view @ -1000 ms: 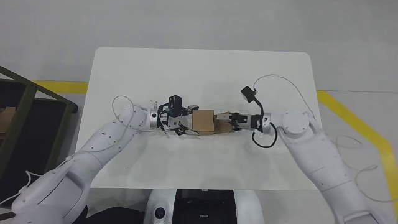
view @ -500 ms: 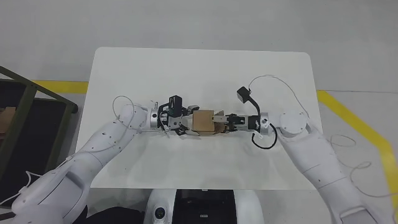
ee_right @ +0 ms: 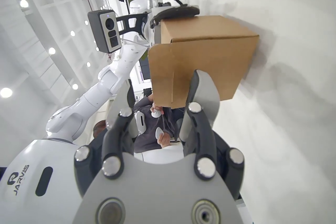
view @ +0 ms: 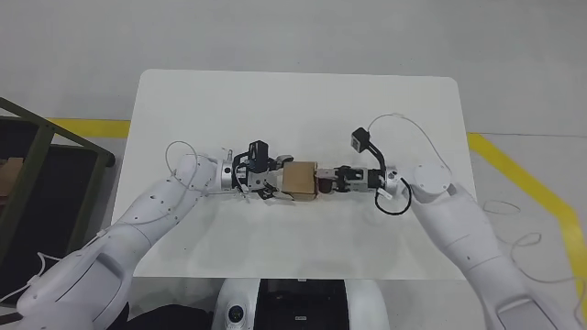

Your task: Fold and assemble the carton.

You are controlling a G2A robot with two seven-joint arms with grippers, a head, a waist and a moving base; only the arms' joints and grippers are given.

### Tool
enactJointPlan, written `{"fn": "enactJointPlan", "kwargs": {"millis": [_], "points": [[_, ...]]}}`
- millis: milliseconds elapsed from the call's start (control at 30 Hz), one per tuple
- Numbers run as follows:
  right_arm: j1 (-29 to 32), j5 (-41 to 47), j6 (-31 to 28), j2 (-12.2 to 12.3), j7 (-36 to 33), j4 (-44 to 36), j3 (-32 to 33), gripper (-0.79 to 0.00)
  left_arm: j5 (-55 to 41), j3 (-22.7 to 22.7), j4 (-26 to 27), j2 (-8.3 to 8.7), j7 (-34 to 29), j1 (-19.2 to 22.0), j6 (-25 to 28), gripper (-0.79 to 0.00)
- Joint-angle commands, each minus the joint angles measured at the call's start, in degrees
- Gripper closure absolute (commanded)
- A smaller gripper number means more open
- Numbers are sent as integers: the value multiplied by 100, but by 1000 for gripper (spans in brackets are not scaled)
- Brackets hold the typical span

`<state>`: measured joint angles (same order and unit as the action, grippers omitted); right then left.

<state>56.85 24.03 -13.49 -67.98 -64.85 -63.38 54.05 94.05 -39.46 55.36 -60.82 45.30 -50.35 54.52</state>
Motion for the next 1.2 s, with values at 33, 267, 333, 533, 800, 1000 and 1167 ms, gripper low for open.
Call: {"fn": "enactJointPlan", "kwargs": {"millis": [33, 267, 333, 533, 800, 1000, 1167], "points": [[-35, -13, 27, -19, 38, 104, -36, -354, 3, -5, -8, 0, -15, 3, -3, -643], [-38, 319, -53, -55, -136, 292, -22, -351, 18, -7, -18, -1, -41, 0, -8, -631], [-51, 396, -91, -59, -213, 375, -6, -348, 27, -4, -21, -2, -46, -1, -6, -610], [-75, 494, -123, -84, -275, 513, -13, -157, 29, -4, -47, -4, -59, -3, 4, -582], [-154, 426, -25, -123, -225, 666, -78, -123, 45, -5, -46, -4, -41, -2, 3, -570], [-175, 369, -20, -137, -195, 687, -90, -132, 67, -8, -37, -2, -23, -2, -17, -560], [-156, 587, -38, -155, -357, 675, -69, -169, 69, -15, -34, 1, -7, -8, -24, -554]]}}
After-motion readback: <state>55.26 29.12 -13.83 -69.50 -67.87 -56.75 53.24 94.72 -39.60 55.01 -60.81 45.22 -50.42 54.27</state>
